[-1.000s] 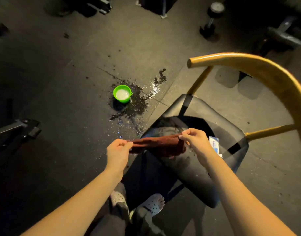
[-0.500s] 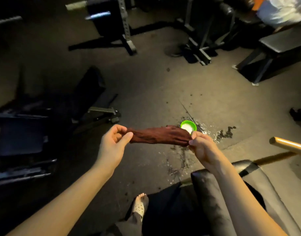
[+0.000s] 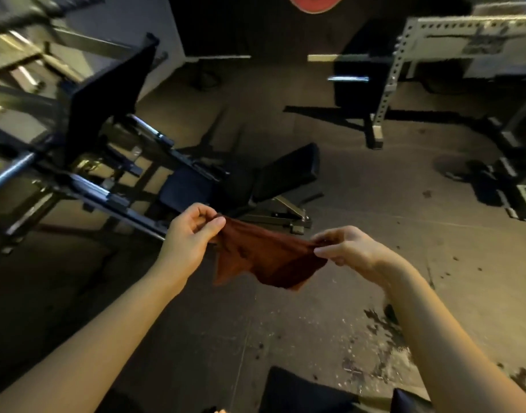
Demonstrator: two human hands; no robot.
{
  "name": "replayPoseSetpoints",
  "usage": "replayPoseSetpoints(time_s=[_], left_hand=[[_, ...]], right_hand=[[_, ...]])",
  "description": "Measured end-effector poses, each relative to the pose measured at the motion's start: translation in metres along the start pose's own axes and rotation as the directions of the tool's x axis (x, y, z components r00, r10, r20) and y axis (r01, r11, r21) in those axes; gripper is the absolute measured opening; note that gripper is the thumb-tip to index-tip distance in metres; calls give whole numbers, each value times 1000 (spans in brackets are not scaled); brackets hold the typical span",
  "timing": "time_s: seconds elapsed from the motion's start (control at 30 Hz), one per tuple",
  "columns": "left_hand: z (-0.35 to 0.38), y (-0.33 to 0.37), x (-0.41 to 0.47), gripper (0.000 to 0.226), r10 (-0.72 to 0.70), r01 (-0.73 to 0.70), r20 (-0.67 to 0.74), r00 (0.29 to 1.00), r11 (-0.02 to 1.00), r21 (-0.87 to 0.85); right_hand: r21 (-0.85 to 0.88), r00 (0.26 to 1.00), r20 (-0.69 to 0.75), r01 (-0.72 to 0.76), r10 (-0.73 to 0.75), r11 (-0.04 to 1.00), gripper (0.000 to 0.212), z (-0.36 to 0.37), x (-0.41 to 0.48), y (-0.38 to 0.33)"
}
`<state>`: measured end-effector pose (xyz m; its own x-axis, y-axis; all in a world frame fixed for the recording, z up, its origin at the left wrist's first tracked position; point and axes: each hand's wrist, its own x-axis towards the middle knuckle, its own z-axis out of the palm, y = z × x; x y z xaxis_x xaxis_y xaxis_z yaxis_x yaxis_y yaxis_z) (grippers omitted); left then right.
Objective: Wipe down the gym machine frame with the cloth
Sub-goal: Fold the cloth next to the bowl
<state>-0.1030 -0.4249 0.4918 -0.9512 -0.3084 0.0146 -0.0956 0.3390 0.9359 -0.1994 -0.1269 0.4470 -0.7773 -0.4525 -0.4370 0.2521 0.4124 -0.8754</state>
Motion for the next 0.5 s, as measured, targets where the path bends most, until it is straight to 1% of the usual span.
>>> replayPoseSetpoints(time_s=[0.07, 0.1, 0.13, 0.17, 0.23, 0.3, 0.33, 0.43, 0.5], left_hand=[[-29, -1, -1, 5, -13, 12, -56, 998, 1000, -17], [-44, -1, -2, 4, -21, 18, -85, 996, 999, -27], [-59, -3, -2, 5, -27, 24, -112, 993, 999, -32], [-74, -3, -1, 6, -31, 28, -135, 990, 999, -29], [-107, -1, 3, 10, -44, 41, -178, 983, 999, -23], [-141, 3, 10, 13, -43, 41, -199, 979, 999, -18], [-159, 5, 13, 13, -34, 33, -201, 979, 999, -6], [-213, 11, 25, 16, -18, 21, -235, 972, 1000, 9], [-251, 9, 37, 18, -35, 24, -262, 965, 999, -43]], right_hand=[[-64, 1000, 27, 15, -14, 998, 11, 15, 13, -27], [-65, 999, 35, 38, -35, 997, 4, 23, 18, -41], [-36, 996, 51, 72, -71, 997, 5, 32, 24, -54], [15, 991, 79, 105, -106, 994, 11, 40, 32, -67], [115, 975, 160, 137, -154, 984, 15, 59, 46, -94], [148, 959, 213, 158, -188, 976, 15, 79, 64, -121], [145, 957, 214, 165, -194, 975, 17, 91, 73, -136], [161, 967, 152, 182, -207, 970, 19, 132, 100, -183], [202, 967, 137, 184, -214, 962, 18, 157, 116, -213]])
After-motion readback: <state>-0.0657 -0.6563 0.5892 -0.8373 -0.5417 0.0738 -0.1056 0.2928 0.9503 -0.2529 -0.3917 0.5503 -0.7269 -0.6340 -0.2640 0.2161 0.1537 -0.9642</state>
